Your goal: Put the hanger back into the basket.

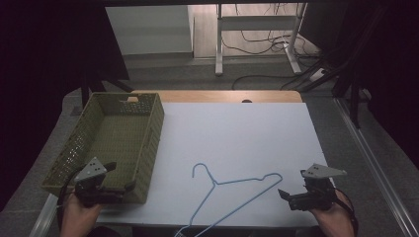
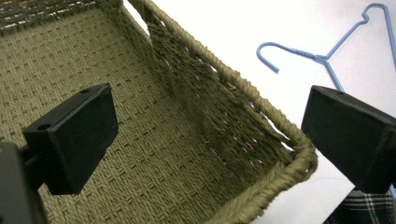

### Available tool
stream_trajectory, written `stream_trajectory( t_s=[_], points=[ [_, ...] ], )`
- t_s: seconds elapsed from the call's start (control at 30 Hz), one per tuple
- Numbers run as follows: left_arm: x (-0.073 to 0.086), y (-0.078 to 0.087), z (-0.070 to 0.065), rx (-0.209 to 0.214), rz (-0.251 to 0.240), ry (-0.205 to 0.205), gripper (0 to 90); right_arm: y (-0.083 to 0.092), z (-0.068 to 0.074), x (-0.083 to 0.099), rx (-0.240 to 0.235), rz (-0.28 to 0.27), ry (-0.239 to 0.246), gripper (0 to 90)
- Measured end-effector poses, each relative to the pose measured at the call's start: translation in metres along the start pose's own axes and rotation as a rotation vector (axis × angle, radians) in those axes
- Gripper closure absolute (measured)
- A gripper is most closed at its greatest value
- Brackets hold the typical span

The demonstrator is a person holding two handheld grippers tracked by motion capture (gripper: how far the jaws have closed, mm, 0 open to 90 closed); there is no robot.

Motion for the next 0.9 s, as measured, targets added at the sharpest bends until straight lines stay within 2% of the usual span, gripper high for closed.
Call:
stream_trajectory(
  t_s=[0.3,0.43,0.67,0.9],
  points=[
    [-0.001,0.001,0.001,0.000,0.006,0.002,4.1,-0.002,0.001,0.000,-0.006,0.010,0.014,0.0],
    [-0.002,0.001,-0.001,0.022,0.016,0.024,4.0,-0.003,0.001,0.001,-0.004,0.014,0.026,0.0],
    [-0.006,0.001,-0.004,0.053,0.016,0.049,4.0,-0.002,0.003,-0.002,-0.030,-0.007,0.008,0.0],
    [-0.015,0.000,-0.010,0.075,0.013,0.038,3.9,-0.007,0.008,-0.005,-0.049,-0.001,0.006,0.0]
  ],
)
Point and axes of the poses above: each handheld gripper's, and its own axes: y roughly backward along the jaws, x roughly out of its underside, z roughly to its left, the point moved 7 cm from there along -y, roughly forward along the jaws, and after that the axes turned 4 degrees about -z, right-handed, at the moved point
